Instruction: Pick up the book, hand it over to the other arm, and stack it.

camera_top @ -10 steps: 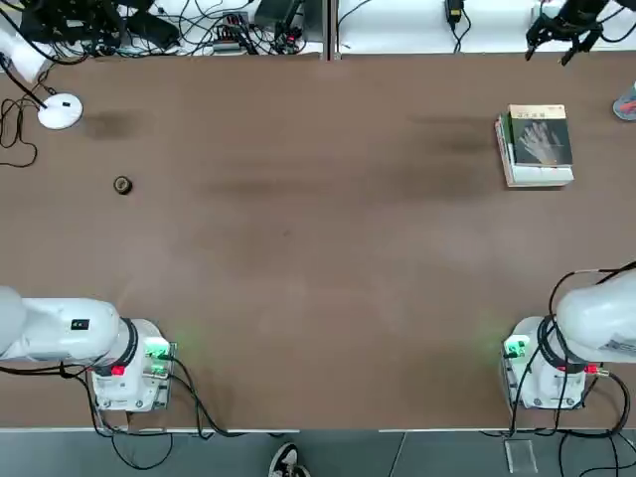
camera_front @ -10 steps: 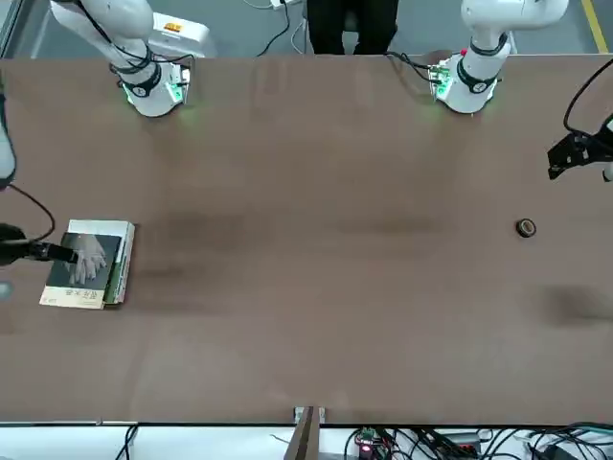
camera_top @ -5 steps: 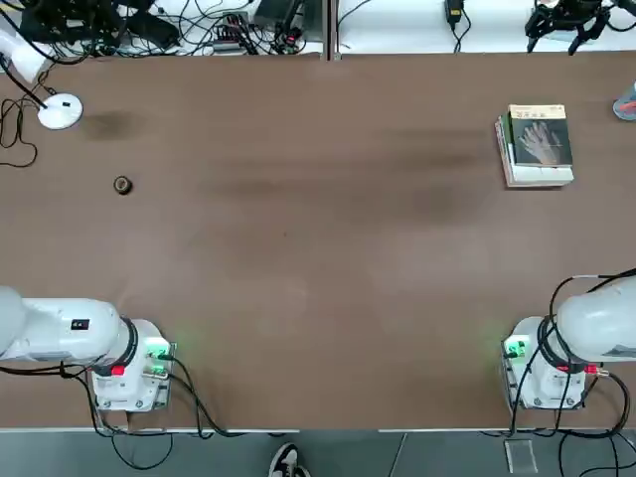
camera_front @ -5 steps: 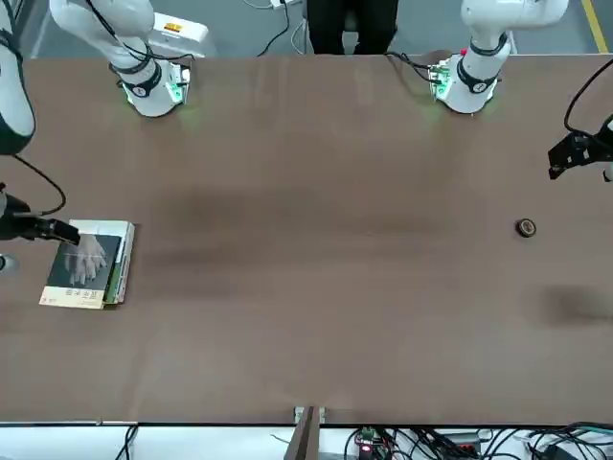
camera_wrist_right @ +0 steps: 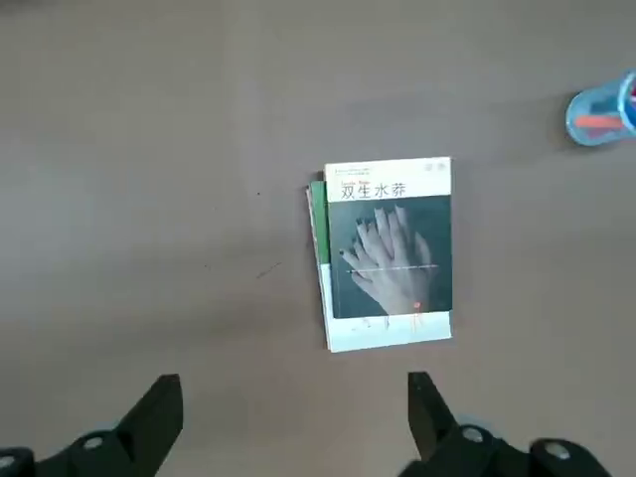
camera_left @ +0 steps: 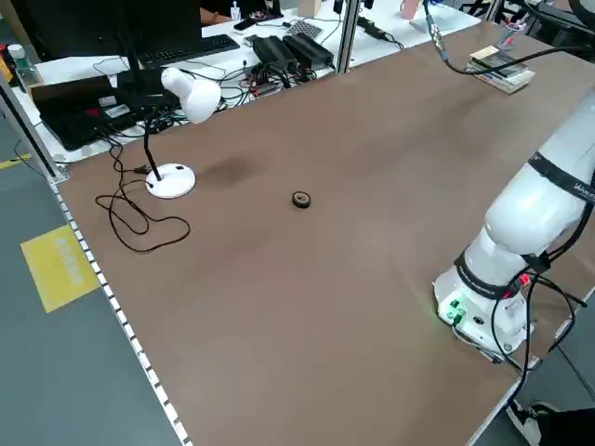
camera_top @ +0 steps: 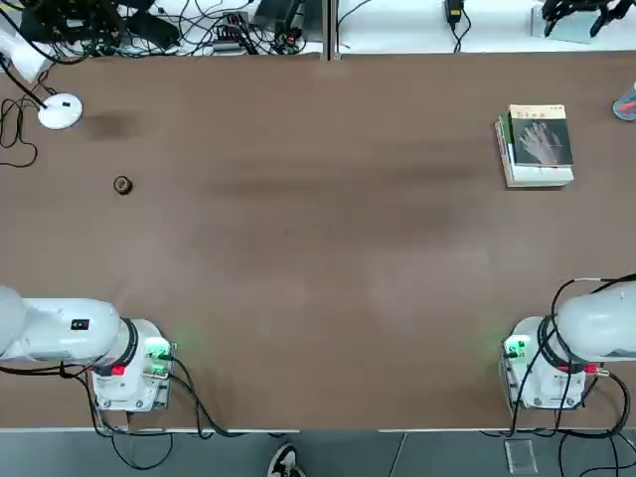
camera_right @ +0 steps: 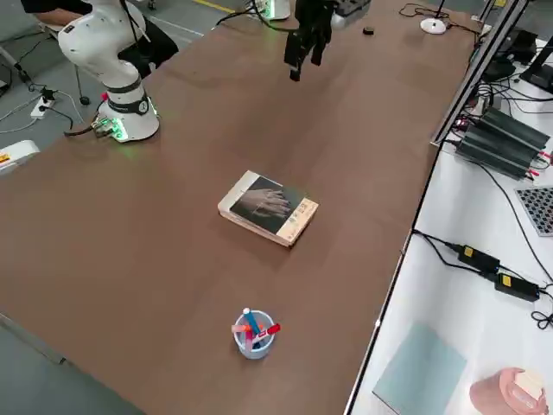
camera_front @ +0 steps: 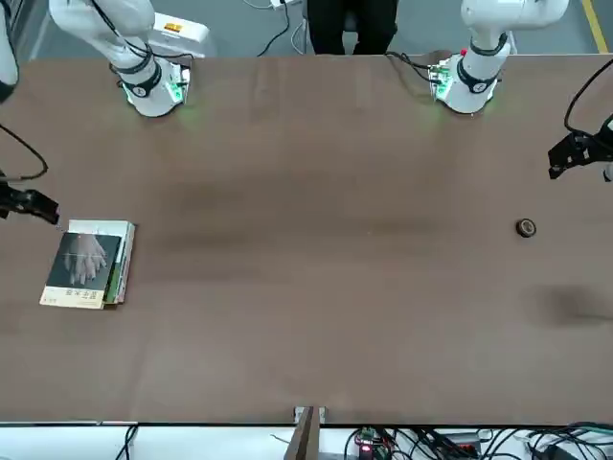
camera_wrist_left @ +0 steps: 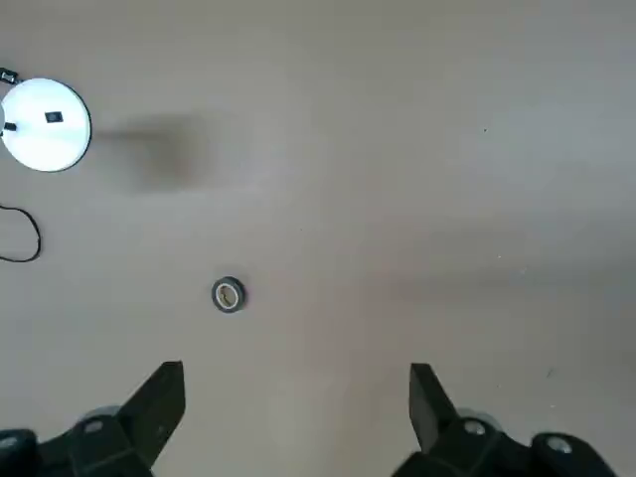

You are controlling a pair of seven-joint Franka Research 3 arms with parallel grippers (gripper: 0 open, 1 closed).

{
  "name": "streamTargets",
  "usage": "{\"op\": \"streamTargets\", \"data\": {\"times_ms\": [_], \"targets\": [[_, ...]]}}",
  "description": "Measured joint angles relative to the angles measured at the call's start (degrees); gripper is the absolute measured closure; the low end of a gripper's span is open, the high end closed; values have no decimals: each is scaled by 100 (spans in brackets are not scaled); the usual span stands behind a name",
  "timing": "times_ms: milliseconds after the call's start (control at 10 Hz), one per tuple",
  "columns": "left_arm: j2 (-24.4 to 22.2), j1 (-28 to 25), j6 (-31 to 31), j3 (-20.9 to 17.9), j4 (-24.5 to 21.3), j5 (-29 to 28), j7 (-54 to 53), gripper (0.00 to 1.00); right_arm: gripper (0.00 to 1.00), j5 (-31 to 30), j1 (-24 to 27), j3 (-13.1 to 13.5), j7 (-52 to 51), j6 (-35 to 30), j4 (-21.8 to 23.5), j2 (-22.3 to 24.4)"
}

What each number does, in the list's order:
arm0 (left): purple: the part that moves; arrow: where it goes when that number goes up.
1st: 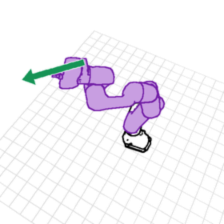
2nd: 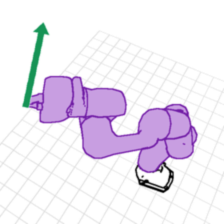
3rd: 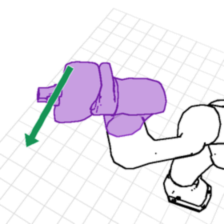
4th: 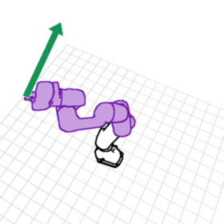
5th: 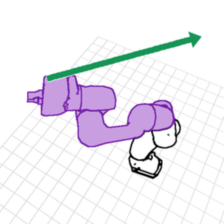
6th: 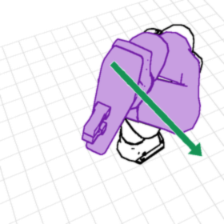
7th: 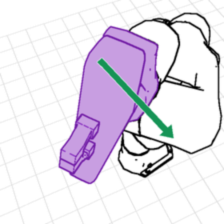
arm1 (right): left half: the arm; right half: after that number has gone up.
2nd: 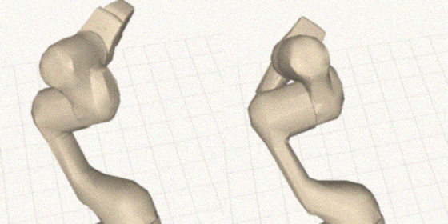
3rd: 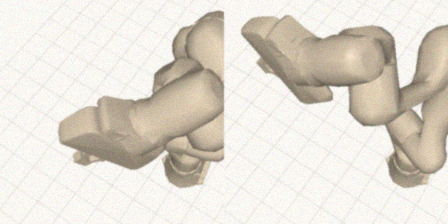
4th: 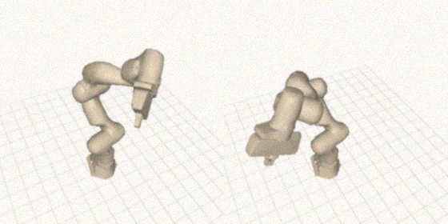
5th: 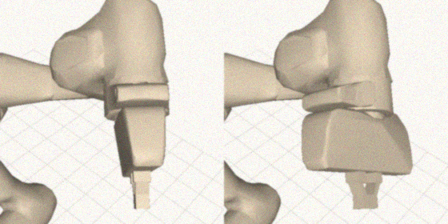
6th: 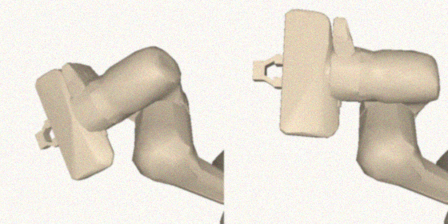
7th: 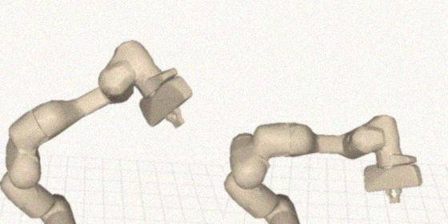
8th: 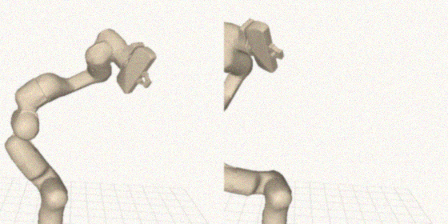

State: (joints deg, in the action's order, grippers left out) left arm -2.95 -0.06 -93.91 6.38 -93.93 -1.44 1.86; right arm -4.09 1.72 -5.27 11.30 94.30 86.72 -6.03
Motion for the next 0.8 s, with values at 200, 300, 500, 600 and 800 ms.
{"op": "streamTargets", "data": {"times_ms": [200,300,500,600,800], "targets": [[0,0,0,0,0,0,-2,0,0,76,-1,51,0,-120,0,118],[0,0,0,0,1,0,-2,0,0,207,-1,95,0,-145,0,136],[0,0,0,0,1,0,-2,0,0,443,0,210,-61,-163,5,134],[0,0,0,0,1,0,-3,0,0,496,0,248,-185,-175,11,133],[0,1,0,0,1,0,-3,0,0,524,6,283,-436,-213,32,130]]}}
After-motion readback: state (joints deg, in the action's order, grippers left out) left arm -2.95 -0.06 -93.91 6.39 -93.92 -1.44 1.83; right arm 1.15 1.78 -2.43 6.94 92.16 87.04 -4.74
